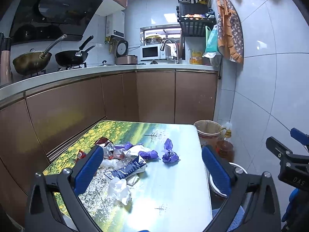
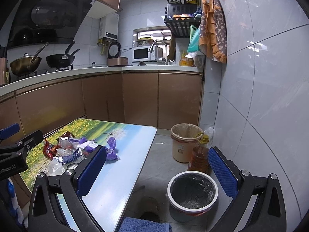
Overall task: Collect trash
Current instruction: 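Move both grippers toward the trash pile on the table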
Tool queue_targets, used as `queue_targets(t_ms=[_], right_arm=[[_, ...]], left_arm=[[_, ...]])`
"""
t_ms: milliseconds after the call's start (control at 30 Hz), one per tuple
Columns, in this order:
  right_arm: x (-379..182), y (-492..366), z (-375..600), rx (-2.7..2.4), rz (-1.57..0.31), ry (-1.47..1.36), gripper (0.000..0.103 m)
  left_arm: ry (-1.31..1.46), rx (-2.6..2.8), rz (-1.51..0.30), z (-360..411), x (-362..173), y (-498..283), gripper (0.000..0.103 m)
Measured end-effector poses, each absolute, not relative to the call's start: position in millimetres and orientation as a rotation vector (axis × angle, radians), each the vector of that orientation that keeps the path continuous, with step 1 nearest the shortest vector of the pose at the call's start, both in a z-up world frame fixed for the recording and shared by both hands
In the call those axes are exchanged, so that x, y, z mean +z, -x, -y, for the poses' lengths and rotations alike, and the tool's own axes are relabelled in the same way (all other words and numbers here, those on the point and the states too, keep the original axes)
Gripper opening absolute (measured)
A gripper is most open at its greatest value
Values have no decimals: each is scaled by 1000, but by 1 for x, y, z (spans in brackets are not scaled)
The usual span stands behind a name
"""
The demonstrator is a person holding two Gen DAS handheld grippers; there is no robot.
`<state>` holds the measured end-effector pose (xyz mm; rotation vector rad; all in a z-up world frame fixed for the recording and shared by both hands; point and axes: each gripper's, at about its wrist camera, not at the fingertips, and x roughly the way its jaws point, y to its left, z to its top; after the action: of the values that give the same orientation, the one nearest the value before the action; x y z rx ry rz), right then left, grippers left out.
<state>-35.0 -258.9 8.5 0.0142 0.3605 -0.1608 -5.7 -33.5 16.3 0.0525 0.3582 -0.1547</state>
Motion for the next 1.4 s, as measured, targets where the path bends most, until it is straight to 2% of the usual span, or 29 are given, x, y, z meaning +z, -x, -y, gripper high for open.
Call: queue_targets(t_ms=[300,633,933,1400], right_arm=[[9,32,259,-197,-354,-9,103],[8,19,258,-225,-346,6,103],[3,-4,258,-217,-353,13,103],[-30,-71,248,-97,-463,20,103]], left_arm=[[-35,-188,-385,39,12,-10,102],[-43,-157,-328,39,10,-24,102],[-30,-197,-378,35,1,-49,102],[8,-160,-449,-4,-28,-79,102]])
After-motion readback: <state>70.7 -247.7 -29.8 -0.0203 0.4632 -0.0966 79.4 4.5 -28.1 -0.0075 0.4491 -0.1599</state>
